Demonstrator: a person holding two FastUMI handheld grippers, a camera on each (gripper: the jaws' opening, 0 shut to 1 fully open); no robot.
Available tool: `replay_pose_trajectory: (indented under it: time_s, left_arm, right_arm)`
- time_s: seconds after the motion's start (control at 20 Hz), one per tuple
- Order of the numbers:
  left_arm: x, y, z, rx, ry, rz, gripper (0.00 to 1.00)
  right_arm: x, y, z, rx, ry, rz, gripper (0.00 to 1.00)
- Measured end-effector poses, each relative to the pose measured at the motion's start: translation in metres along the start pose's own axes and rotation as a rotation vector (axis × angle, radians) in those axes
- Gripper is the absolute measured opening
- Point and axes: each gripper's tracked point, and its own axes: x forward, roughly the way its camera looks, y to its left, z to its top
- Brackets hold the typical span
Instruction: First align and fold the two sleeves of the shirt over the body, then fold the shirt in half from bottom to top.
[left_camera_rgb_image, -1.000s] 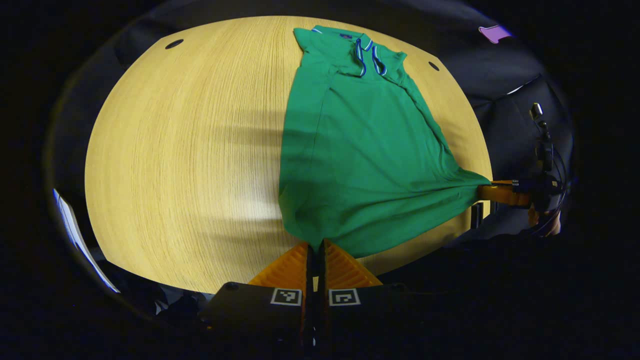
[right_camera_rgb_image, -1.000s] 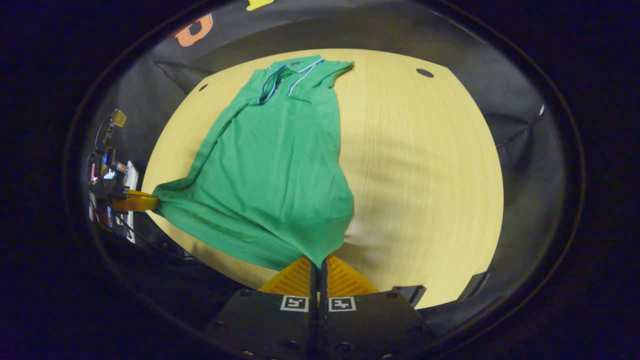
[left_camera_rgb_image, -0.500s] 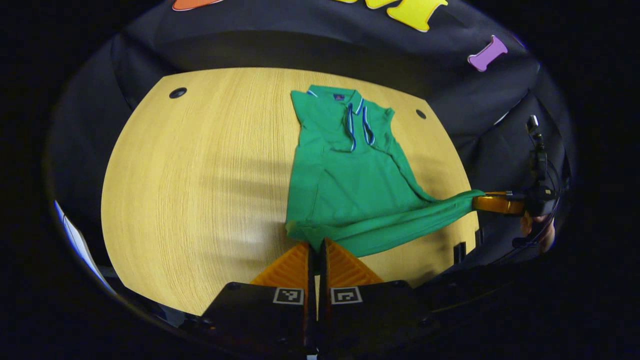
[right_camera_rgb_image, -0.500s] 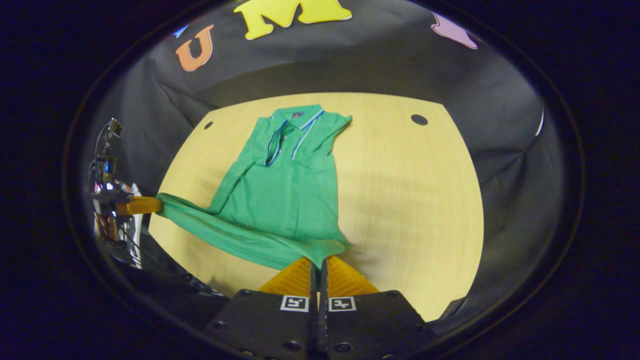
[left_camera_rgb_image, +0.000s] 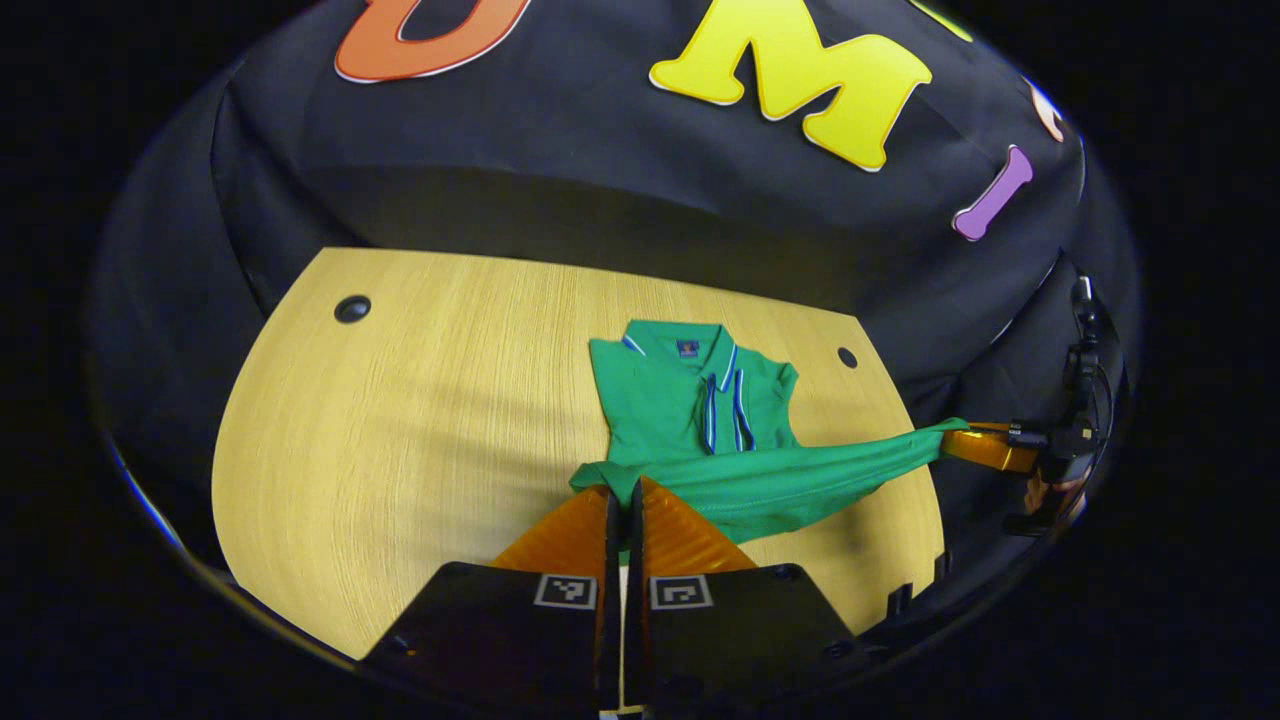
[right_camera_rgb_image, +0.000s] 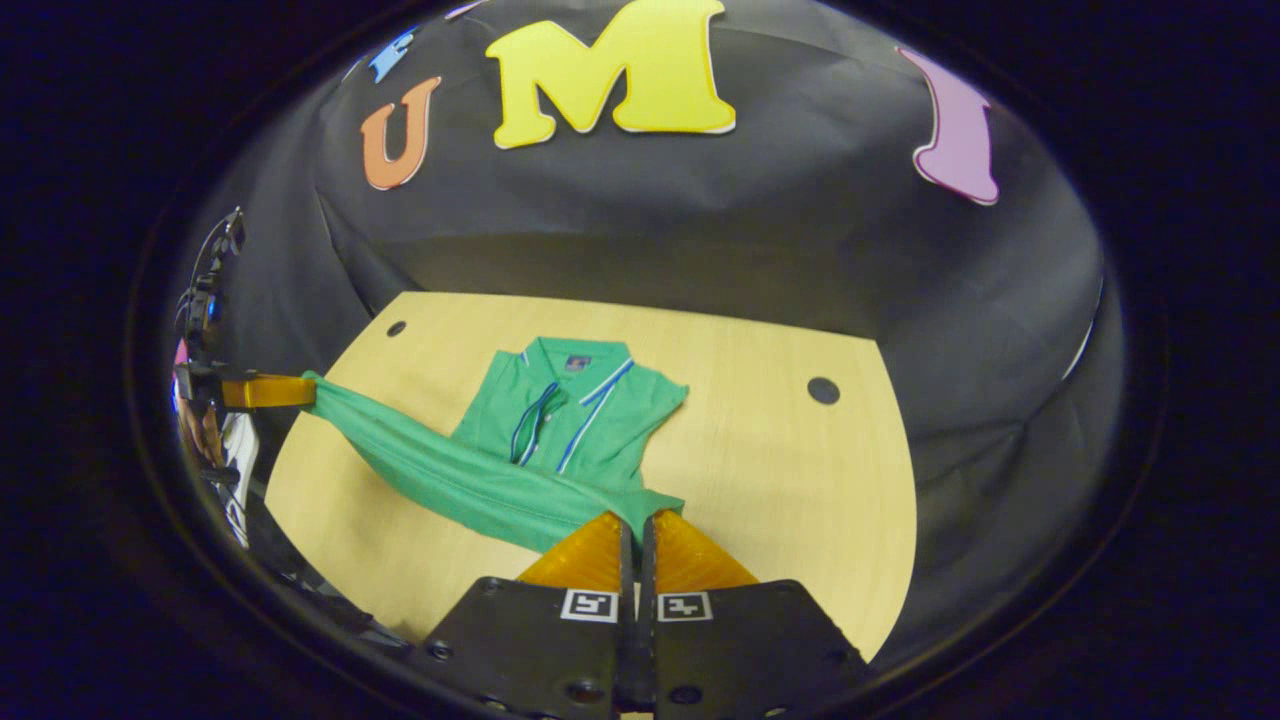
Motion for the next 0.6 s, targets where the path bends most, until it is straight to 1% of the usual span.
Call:
replay_pose_trajectory:
  time_s: [0.1, 0.25, 0.4, 0.6]
  left_arm:
    - [0.018, 0.002, 0.021, 0.020, -0.054, 0.004, 0.07]
    - [0.048, 0.007, 0.054, 0.014, -0.110, 0.012, 0.07]
    - [0.081, 0.014, 0.075, -0.003, -0.123, 0.017, 0.07]
    - [0.126, 0.026, 0.093, -0.048, -0.144, 0.037, 0.07]
  right_arm:
    - [0.017, -0.005, 0.023, -0.024, -0.029, -0.023, 0.00]
    - [0.047, -0.012, 0.055, -0.025, -0.062, -0.037, 0.00]
    - [0.079, -0.020, 0.084, -0.024, -0.080, -0.045, 0.00]
    - [0.129, -0.027, 0.107, -0.001, -0.089, -0.040, 0.00]
